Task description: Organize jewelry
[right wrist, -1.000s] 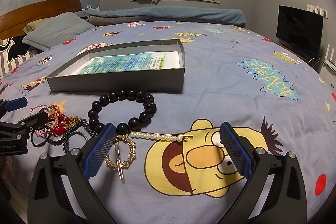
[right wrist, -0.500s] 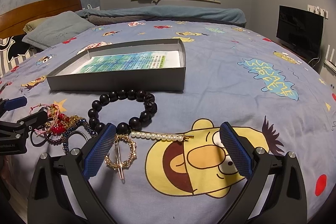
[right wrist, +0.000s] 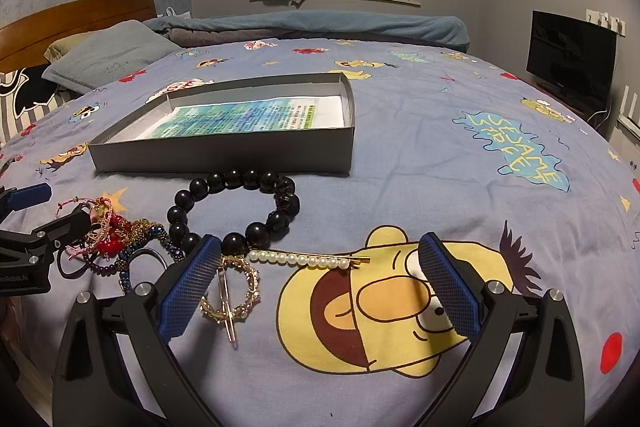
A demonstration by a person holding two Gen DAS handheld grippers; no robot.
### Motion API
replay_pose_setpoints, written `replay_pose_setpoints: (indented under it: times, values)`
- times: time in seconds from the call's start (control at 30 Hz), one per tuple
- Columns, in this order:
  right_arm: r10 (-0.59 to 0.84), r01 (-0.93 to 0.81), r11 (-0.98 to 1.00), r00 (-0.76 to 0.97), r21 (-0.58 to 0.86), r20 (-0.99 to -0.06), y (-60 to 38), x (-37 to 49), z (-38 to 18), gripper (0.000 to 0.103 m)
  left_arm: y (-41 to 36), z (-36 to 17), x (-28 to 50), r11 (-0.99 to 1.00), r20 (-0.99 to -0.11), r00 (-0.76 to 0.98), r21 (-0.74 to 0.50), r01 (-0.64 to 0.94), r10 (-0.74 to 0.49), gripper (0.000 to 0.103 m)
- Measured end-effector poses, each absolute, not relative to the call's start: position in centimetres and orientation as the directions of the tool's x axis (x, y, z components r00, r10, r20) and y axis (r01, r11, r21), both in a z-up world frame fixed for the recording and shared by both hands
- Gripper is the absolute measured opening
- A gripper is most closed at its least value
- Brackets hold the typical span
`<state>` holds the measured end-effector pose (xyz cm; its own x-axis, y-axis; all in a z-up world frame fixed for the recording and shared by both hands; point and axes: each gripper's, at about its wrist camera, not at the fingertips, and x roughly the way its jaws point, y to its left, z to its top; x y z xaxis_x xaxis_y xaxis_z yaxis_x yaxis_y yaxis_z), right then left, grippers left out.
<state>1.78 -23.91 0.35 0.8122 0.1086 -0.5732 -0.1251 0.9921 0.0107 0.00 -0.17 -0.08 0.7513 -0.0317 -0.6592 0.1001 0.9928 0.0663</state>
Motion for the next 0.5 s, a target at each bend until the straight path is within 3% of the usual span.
replay_pose_setpoints:
  times: [0.5]
  values:
    - [0.176,-0.165,0.984,0.801,0.072,-0.573,-23.8,2.9,1.4,0.098,1.1,0.3,-0.4,0.993,-0.646,0.759,0.008,0.114,-0.082,0.099]
